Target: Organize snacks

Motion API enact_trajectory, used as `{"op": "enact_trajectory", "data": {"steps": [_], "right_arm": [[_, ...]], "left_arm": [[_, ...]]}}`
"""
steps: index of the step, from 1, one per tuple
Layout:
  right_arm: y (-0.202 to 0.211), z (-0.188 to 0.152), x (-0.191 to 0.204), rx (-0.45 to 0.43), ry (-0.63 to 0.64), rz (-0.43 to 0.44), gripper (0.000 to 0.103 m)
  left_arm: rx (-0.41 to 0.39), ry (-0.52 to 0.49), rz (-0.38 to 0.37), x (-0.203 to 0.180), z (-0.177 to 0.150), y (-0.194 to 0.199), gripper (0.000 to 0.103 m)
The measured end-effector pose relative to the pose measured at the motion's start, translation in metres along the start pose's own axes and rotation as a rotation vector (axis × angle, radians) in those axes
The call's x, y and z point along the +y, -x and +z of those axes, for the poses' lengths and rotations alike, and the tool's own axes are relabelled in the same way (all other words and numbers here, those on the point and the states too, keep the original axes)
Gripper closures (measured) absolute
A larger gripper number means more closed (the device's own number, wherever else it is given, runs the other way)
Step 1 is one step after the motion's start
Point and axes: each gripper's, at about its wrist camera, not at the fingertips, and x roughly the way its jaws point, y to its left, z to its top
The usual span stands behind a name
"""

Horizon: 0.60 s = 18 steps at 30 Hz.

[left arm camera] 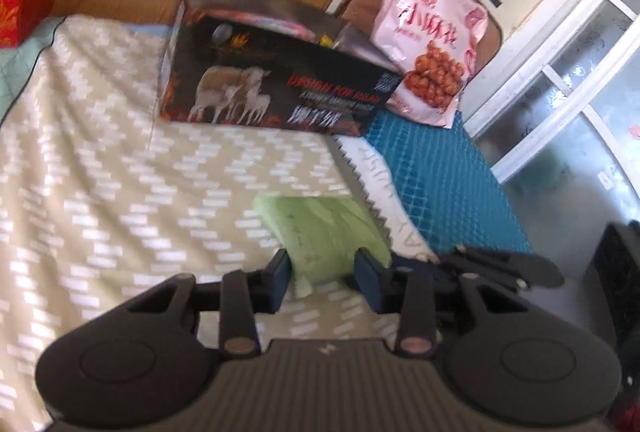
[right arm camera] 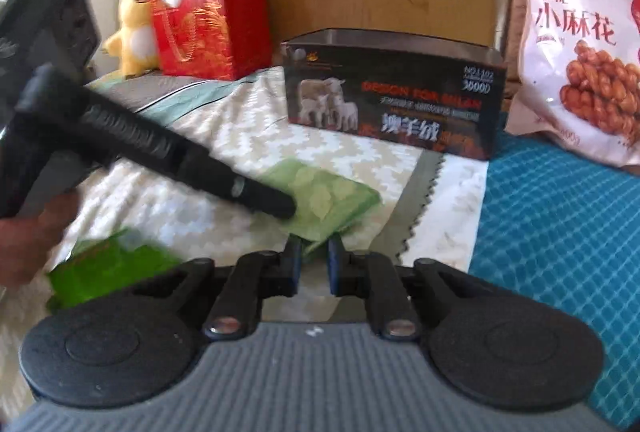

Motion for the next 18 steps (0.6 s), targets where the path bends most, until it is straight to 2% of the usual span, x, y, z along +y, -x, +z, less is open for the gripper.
{"op": "enact_trajectory", "data": {"steps": [5,7,10,13,15,17,18], "right_arm": [[0.016,0.029,-0.012,-0.154,-0.004,-0.029,0.088],[0.018,0.046,-0.018,-0.212,0.000,-0.046,0.089],[0.007,0.071,-0.027,-0.249,-0.005,-0.031,0.095],[-0.015,0.092,-0.028,-0.267,0.011,-0.052,0.096],[-0.025,0.099,-0.028,-0.275,0.029,-0.078,0.095],[-0.022,0.099,-0.037,-0.265,-0.017,-0.022,0.094],[-0.017,0.094,-0.042,-0.263,-0.029,0.010,0.093]], "left_arm": [[-0.095,-0.047,-0.077,-0.014,0.036,0.024,0.070],[-0.142,-0.081,-0.067,-0.021,0.054,0.026,0.070],[-0.205,-0.097,-0.065,-0.026,0.080,0.024,0.071],[-0.242,-0.091,-0.012,-0.022,0.102,0.017,0.071],[-0.228,-0.058,-0.018,-0.016,0.105,0.018,0.071],[-0.225,-0.073,-0.059,-0.009,0.095,0.025,0.069],[-0.218,-0.084,-0.047,-0.006,0.090,0.026,0.067]]}}
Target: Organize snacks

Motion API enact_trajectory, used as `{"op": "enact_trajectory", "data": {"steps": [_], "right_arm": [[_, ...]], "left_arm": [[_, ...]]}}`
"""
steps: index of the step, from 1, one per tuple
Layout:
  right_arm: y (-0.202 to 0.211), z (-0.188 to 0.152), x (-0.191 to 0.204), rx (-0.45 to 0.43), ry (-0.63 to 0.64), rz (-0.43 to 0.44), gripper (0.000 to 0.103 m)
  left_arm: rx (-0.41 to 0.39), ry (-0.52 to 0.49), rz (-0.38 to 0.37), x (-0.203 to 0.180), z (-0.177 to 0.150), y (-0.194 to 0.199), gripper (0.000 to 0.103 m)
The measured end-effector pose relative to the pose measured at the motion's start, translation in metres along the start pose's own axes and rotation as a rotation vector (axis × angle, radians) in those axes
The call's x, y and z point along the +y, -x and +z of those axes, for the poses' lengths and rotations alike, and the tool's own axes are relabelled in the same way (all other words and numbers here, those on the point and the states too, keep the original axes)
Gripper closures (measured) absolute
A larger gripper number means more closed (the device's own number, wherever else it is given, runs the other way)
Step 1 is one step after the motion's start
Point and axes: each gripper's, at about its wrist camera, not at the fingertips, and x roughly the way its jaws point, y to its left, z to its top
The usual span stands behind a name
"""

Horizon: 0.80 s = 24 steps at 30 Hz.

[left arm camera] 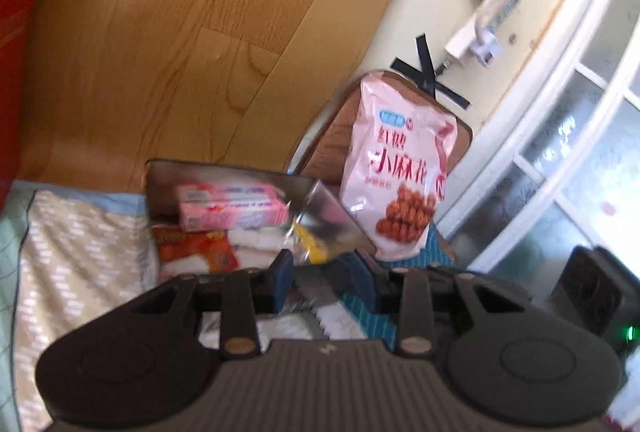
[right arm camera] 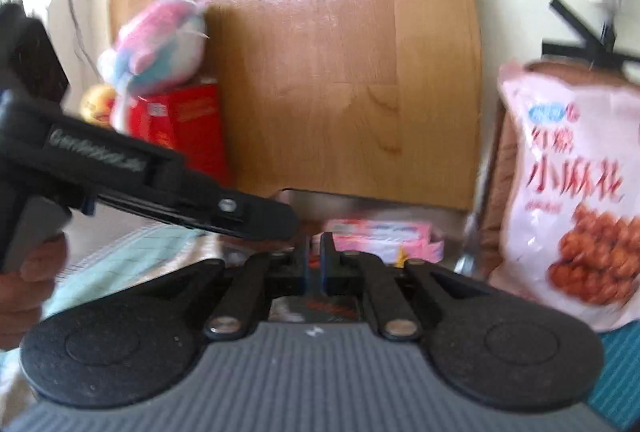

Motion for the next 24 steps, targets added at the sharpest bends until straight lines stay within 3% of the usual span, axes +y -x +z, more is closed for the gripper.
{"op": "enact_trajectory", "data": {"steps": [1,4,8,10,13,14,16,21,24], "right_arm": [[0.007,-0.005,-0.003,0.008,-0.002,0.003,0.092],[0.023,-0.032,-0.005,0.086,-0.021,0.011,0.068],[0.037,-0.069,0.012,0.200,0.041,0.005,0.048],[0.037,-0.079,0.020,0.227,0.083,-0.021,0.048],[0.023,-0.082,0.023,0.262,0.072,-0.021,0.054],[0.019,-0.080,0.022,0.253,0.059,-0.012,0.066],[0.014,-0.073,0.022,0.258,0.050,-0.038,0.080],[0.033,-0.048,0.027,0.100,0.059,-0.023,0.082],[0.032,-0.026,0.027,-0.014,0.078,-0.048,0.082]], "left_arm": [[0.016,-0.009,0.017,0.004,-0.007,0.001,0.066],[0.097,-0.003,0.013,0.015,-0.026,-0.011,0.064],[0.187,0.008,0.023,0.020,-0.047,-0.039,0.050],[0.226,0.018,0.018,0.020,-0.055,-0.053,0.050],[0.213,-0.023,0.034,0.013,-0.064,-0.055,0.058],[0.216,-0.023,0.048,0.011,-0.064,-0.052,0.060],[0.198,-0.021,0.051,0.008,-0.061,-0.039,0.063],[0.044,-0.049,0.010,-0.004,-0.033,0.003,0.063],[-0.049,-0.076,0.033,-0.008,-0.008,0.007,0.062]]}}
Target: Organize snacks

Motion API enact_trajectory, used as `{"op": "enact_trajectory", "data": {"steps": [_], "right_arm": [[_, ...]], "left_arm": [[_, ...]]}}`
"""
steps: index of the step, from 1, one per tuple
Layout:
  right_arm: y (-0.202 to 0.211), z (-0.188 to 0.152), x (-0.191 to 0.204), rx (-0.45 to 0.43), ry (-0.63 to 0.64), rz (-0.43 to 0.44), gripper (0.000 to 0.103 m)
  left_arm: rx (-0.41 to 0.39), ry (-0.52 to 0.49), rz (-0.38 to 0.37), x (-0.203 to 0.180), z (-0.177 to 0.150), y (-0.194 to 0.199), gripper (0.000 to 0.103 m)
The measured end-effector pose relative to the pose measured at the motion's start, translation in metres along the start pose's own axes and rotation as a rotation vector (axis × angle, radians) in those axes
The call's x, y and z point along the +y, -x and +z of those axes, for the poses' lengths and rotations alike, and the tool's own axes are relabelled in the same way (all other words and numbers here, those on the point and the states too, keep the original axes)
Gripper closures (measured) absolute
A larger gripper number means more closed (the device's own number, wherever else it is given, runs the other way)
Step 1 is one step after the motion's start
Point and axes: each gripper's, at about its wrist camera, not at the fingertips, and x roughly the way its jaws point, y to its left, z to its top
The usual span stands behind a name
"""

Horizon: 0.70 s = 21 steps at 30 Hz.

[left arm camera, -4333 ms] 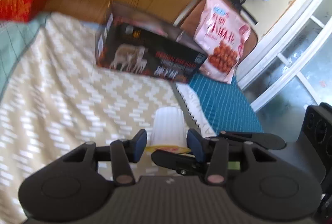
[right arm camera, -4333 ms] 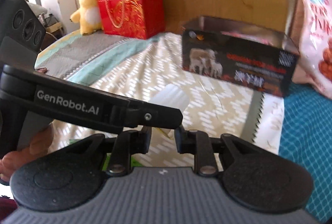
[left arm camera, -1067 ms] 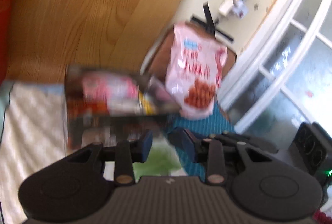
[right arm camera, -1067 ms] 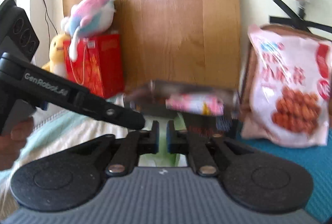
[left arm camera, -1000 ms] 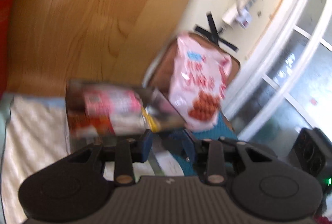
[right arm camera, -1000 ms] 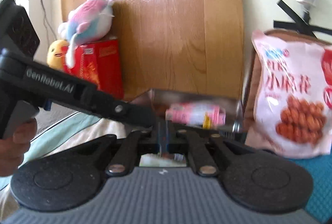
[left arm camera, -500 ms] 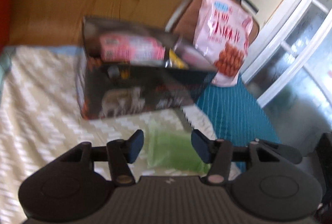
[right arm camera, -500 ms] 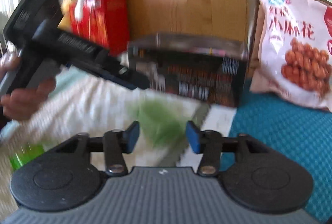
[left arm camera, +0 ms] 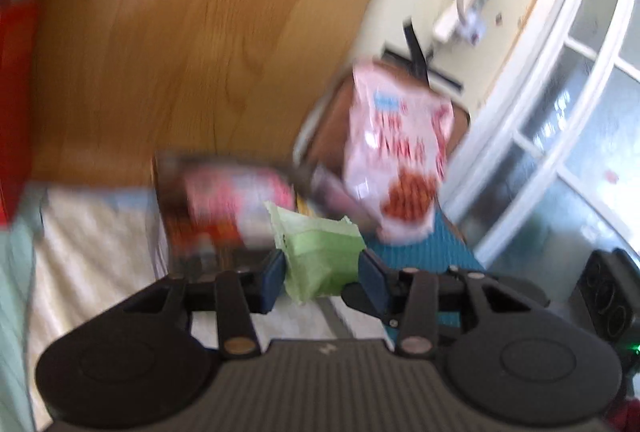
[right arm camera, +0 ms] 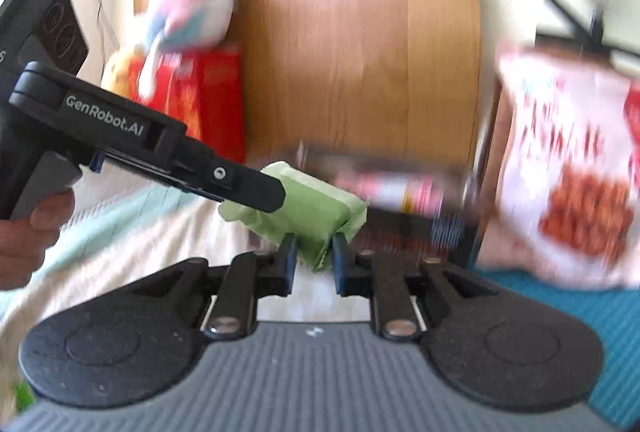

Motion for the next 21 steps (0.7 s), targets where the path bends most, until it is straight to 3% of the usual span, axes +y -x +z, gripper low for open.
{"op": "enact_trajectory", "data": {"steps": [3,6,13,18,21], "right_arm": [[-0.025,0.019,-0.010,-0.039,-0.031,-0.016,0.081],[-0.052,0.024,-0.017,-0.042,-0.050,-0.048,0.078],[-0.017,0.015,-0.022,-0.043,-0.111,-0.003,0.072],[0.033,-0.017,-0.013,0.076,-0.168,0.199,0.060],[0.061,-0.041,0.010,0.130,-0.141,0.288,0.060]], "left_arm": [[-0.042,-0.014,0.074,0.007,0.015,-0.014,0.061],[-0.032,-0.013,0.194,0.015,0.017,-0.031,0.061],[-0.048,0.008,0.142,0.018,-0.014,0.014,0.059],[0.045,0.104,0.090,0.027,-0.075,0.056,0.059],[0.094,0.160,0.065,0.029,-0.109,0.075,0.058]]}}
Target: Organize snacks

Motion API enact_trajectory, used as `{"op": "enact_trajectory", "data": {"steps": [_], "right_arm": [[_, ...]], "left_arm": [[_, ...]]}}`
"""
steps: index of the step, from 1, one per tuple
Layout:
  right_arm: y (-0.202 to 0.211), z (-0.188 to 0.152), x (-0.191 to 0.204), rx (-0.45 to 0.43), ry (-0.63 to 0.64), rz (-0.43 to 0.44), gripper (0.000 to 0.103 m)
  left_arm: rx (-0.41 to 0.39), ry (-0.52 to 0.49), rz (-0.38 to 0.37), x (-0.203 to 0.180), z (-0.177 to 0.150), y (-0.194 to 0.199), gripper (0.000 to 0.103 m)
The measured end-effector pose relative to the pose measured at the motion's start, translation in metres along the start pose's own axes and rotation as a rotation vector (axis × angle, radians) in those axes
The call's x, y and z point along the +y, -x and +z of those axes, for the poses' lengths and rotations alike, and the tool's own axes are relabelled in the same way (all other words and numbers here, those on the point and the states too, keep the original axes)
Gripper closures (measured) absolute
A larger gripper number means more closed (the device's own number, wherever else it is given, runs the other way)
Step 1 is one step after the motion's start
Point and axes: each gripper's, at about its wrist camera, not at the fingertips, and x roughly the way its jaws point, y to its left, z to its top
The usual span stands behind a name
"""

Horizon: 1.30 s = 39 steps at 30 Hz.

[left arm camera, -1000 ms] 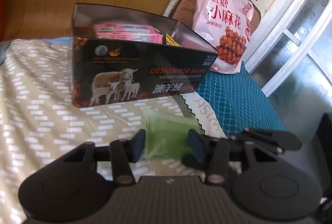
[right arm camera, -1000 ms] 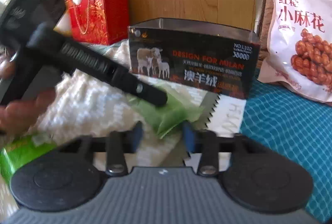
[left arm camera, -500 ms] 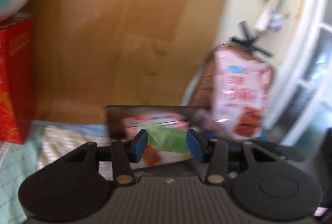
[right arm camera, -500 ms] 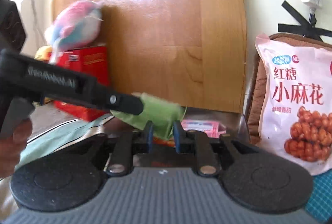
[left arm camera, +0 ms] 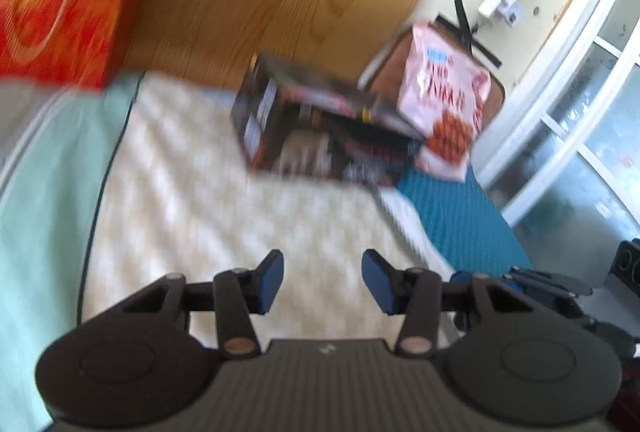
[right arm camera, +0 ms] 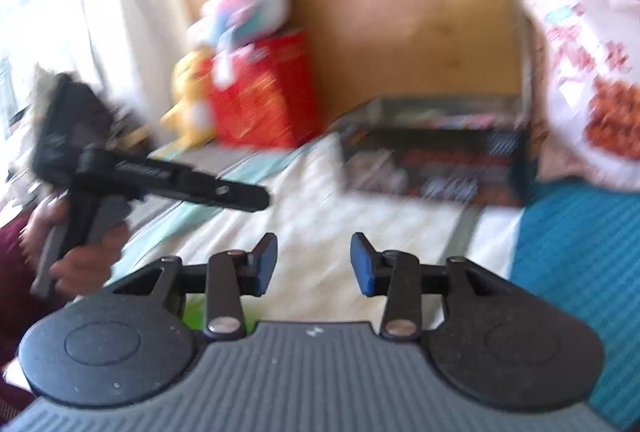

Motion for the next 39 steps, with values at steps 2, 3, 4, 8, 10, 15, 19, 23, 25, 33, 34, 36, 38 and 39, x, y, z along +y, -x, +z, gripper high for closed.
{"op": "enact_trajectory", "data": {"steps": [2,3,4,8,10,15,19,23,25,33,34,36,38,39], "right_arm": [[0.006,-0.014,0.018,0.030,0.027,0.044,0.057],[0.006,-0.020,0.028,0.048,0.037,0.063,0.054],[0.006,-0.024,0.036,0.062,0.046,0.080,0.053],[-0.009,-0.036,0.067,0.115,0.167,0.028,0.055],[-0.013,-0.039,0.072,0.093,0.250,-0.130,0.057],[0.017,-0.029,0.038,-0.031,0.026,-0.255,0.057],[0.025,-0.042,0.030,-0.049,-0.055,-0.251,0.057],[0.023,-0.062,0.019,-0.066,-0.168,-0.241,0.056],[0.037,-0.062,0.018,-0.124,-0.196,-0.262,0.051],[0.039,-0.063,0.019,-0.147,-0.231,-0.299,0.048],[0.039,-0.063,0.020,-0.147,-0.228,-0.301,0.048],[0.041,-0.065,0.020,-0.155,-0.232,-0.308,0.048],[0.044,-0.065,0.016,-0.163,-0.242,-0.316,0.047],[0.044,-0.066,0.016,-0.167,-0.248,-0.323,0.047]], "left_arm": [[0.017,0.021,-0.004,0.001,-0.017,0.009,0.058],[0.022,0.029,-0.007,0.000,-0.023,0.013,0.058],[0.032,0.034,-0.013,-0.001,-0.029,0.016,0.058],[0.065,0.019,-0.032,-0.015,-0.047,0.019,0.059],[0.060,0.003,-0.028,-0.022,-0.051,0.021,0.058],[-0.013,-0.084,0.186,-0.039,-0.049,0.024,0.047],[-0.115,-0.181,0.445,-0.052,-0.045,0.010,0.047],[-0.162,-0.124,0.624,-0.038,-0.046,-0.007,0.047],[-0.177,-0.109,0.637,-0.034,-0.049,-0.007,0.047],[-0.194,-0.097,0.651,-0.030,-0.053,-0.004,0.048],[-0.198,-0.107,0.655,-0.032,-0.054,-0.004,0.048],[-0.205,-0.130,0.663,-0.036,-0.056,-0.004,0.048],[-0.207,-0.146,0.670,-0.038,-0.057,-0.004,0.048],[-0.207,-0.152,0.672,-0.038,-0.057,-0.005,0.048]]}}
